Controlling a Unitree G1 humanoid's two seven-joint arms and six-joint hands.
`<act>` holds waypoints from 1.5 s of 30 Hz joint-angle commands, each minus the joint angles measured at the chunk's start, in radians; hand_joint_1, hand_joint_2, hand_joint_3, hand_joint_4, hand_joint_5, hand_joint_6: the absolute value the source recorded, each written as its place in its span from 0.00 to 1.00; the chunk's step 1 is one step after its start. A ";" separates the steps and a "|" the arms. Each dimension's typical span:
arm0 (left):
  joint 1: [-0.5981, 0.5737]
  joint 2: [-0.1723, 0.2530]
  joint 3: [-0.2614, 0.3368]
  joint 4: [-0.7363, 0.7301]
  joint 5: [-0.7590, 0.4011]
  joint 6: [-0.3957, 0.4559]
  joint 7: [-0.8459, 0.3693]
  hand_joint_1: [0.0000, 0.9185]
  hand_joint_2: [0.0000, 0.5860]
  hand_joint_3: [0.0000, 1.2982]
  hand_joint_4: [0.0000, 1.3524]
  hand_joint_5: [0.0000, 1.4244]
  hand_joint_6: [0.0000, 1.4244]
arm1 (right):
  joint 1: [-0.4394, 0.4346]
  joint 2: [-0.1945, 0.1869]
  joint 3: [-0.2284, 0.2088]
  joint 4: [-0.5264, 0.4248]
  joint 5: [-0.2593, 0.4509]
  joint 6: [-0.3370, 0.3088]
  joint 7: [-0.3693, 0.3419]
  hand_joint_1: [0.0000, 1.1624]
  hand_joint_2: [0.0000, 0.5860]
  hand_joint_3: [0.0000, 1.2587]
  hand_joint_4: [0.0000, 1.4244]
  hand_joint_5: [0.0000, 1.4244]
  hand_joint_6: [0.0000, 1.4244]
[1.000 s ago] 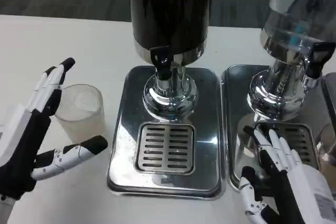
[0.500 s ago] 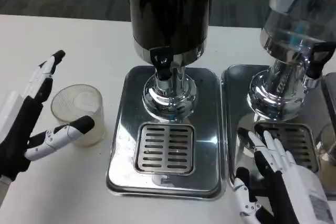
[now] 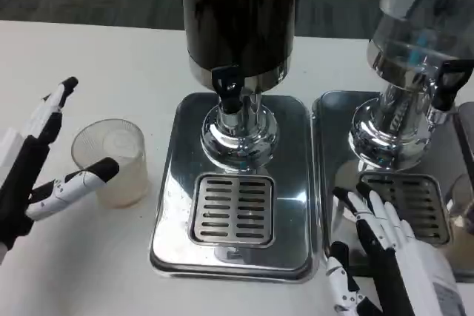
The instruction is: Grasp the cup under the faucet to collect the drink, then remove the cup.
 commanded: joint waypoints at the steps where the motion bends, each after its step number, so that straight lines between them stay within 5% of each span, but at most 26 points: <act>1: -0.034 0.029 -0.032 0.068 0.036 -0.027 0.039 0.00 0.00 0.00 0.00 0.00 0.13 | 0.000 0.005 -0.001 -0.004 -0.002 0.001 -0.013 0.23 0.96 0.10 0.01 0.00 0.01; 16: -0.084 0.052 -0.099 0.225 0.046 -0.026 0.091 0.00 0.00 0.00 0.00 0.00 0.14 | -0.015 0.003 -0.003 -0.002 0.002 0.003 -0.006 0.23 0.96 0.10 0.02 0.00 0.02; 27: -0.137 0.081 -0.158 0.290 0.089 -0.003 0.128 0.18 0.01 0.00 0.00 0.00 0.15 | -0.017 0.010 -0.002 0.004 0.001 0.003 -0.016 0.23 0.97 0.10 0.02 0.00 0.02; 45: -0.206 0.071 -0.224 0.412 0.090 -0.006 0.141 0.21 0.01 0.00 0.00 0.01 0.17 | -0.012 0.025 -0.002 0.016 0.007 0.000 -0.033 0.24 0.98 0.10 0.02 0.00 0.02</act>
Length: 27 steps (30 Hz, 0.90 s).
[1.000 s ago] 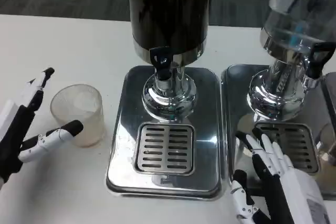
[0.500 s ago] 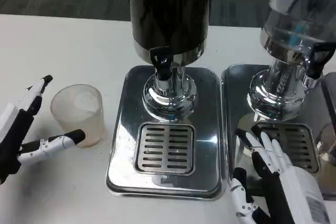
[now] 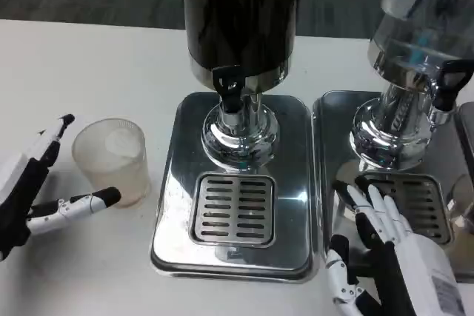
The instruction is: Grasp the cup under the faucet to collect the drink, then remove the cup.
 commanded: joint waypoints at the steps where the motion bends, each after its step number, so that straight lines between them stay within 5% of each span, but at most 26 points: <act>1: -0.023 0.000 -0.022 0.026 0.013 0.002 0.018 0.21 0.01 0.00 0.00 0.01 0.17 | 0.007 0.009 -0.001 0.011 0.002 0.002 -0.023 0.24 0.98 0.10 0.02 0.00 0.02; 27: -0.092 0.002 -0.086 0.066 0.027 -0.005 0.102 0.22 0.05 0.00 0.00 0.02 0.18 | 0.001 0.013 0.001 0.033 0.017 -0.001 -0.037 0.23 0.97 0.11 0.02 0.00 0.03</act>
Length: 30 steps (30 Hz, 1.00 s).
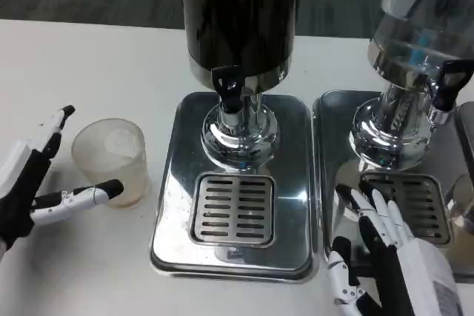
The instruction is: Grasp the cup under the faucet to collect the drink, then remove the cup.
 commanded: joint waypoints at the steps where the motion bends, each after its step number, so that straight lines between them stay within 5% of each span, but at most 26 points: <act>1: -0.032 0.002 -0.015 0.008 0.021 -0.005 0.021 0.22 0.05 0.00 0.00 0.02 0.18 | 0.004 -0.005 -0.006 -0.003 0.008 0.001 -0.002 0.23 0.97 0.11 0.02 0.00 0.03; 30: -0.061 -0.056 -0.050 0.019 0.033 -0.006 0.030 0.22 0.06 0.00 0.00 0.03 0.18 | 0.056 -0.062 -0.075 -0.030 0.085 -0.042 0.020 0.21 0.97 0.12 0.03 0.00 0.03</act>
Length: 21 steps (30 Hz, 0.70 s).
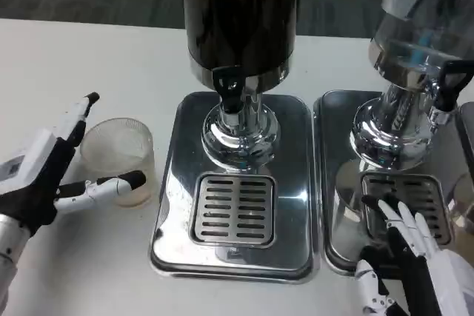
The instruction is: Grasp the cup under the faucet to collect the drink, then remove the cup.
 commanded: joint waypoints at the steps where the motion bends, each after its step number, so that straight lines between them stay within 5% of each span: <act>1: -0.010 -0.013 -0.005 0.007 -0.002 -0.002 -0.017 0.22 0.06 0.00 0.00 0.03 0.18 | 0.012 -0.006 -0.005 -0.022 0.005 -0.014 0.008 0.21 0.97 0.12 0.03 0.00 0.03; 17: -0.013 -0.043 0.042 0.040 -0.084 -0.003 -0.122 0.28 0.08 0.00 0.00 0.08 0.24 | 0.020 -0.009 -0.010 -0.031 0.011 -0.016 0.019 0.20 0.97 0.12 0.04 0.00 0.03; 21: -0.009 -0.049 0.053 0.042 -0.100 -0.007 -0.145 0.31 0.08 0.02 0.01 0.15 0.34 | 0.020 -0.008 -0.014 -0.032 0.019 -0.020 0.020 0.14 0.96 0.13 0.05 0.00 0.03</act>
